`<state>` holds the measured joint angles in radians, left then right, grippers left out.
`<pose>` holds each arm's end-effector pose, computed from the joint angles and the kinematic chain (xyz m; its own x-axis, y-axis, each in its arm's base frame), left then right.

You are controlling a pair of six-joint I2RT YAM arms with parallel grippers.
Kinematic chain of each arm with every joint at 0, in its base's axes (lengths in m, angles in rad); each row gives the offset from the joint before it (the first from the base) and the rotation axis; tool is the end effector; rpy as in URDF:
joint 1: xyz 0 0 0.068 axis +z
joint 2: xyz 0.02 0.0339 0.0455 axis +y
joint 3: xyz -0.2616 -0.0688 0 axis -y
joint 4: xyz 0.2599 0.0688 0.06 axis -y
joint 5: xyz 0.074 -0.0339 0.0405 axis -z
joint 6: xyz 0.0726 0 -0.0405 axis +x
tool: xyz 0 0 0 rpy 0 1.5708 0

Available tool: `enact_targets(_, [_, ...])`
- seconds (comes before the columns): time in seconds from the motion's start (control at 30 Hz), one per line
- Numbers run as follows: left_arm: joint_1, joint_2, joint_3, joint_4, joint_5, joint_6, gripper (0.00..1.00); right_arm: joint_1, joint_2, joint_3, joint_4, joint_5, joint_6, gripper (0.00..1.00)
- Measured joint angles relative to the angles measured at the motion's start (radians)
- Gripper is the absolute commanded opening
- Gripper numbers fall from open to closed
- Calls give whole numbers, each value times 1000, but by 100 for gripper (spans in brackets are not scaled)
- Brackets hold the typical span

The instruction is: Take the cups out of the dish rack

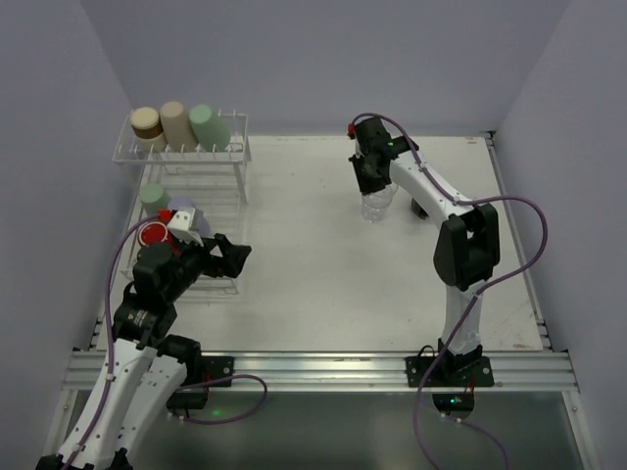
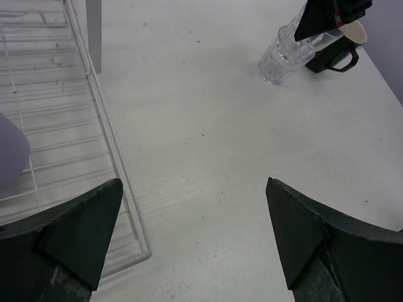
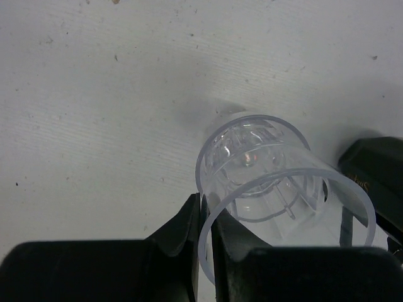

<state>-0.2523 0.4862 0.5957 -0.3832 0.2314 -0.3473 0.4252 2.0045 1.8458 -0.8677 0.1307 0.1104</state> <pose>0.1699 -0.0610 0.2847 -0.4016 -0.2386 -0.8842 0.3404 0.8574 -0.3860 0.4336 0.1859 0.2442 -0.8128 -0.2481 -0.5270 -0.2595 0.9642 -0.0537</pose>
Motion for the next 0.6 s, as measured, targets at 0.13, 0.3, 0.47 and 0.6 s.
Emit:
enact_targets(0.13, [15, 1, 0, 0, -8, 0, 100, 0, 14, 0, 1, 0, -2, 38])
enact_targets(0.3, [37, 6, 0, -2, -50, -1, 100, 0, 8, 4, 27, 0, -5, 47])
enact_targets(0.47, [39, 15, 8, -11, -144, -20, 100, 3, -99, -69, 101, -38, 21, 60])
enact_targets(0.6, [40, 29, 37, -51, -274, -53, 100, 39, -369, -317, 258, -82, 70, 63])
